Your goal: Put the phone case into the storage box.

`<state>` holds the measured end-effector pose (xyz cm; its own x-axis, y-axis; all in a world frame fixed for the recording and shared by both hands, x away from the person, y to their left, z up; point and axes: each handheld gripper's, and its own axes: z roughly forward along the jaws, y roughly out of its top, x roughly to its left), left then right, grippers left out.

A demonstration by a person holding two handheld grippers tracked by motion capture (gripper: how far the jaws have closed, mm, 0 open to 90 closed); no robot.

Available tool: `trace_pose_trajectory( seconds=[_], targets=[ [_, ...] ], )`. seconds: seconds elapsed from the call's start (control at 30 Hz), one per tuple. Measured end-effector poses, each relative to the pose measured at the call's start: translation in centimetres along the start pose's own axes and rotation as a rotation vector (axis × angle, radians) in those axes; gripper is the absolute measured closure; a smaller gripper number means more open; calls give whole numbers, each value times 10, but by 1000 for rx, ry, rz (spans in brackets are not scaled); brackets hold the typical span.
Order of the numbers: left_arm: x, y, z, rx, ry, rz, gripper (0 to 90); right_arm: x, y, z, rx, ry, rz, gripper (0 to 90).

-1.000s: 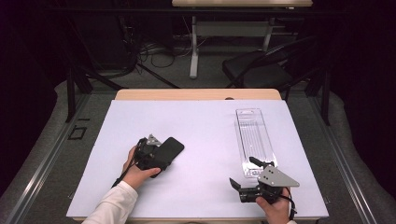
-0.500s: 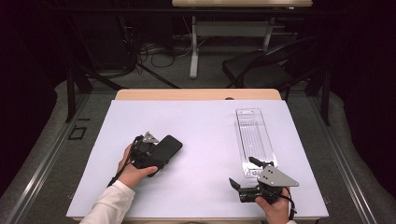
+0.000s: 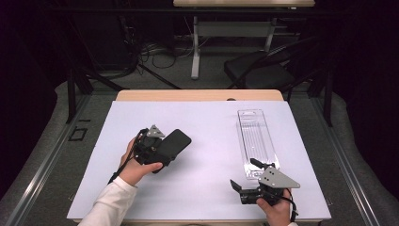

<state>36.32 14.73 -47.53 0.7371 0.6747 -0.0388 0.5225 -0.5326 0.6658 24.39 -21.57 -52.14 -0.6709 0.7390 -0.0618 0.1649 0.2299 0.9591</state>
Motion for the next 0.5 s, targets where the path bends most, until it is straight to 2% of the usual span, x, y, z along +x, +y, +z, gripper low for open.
trace_pose_trajectory(
  seconds=[0.13, 0.27, 0.5],
  targets=[
    [-10, 16, -6, -18, -44, 10, 140, 0, 0, 0, 1, -1, 5, 34],
    [-20, 29, -8, -20, -54, 31, 140, -1, -1, 0, 2, -3, 3, 34],
    [-29, 44, -8, -22, -90, 58, 140, -1, -1, 0, 1, -3, 1, 34]
  ],
)
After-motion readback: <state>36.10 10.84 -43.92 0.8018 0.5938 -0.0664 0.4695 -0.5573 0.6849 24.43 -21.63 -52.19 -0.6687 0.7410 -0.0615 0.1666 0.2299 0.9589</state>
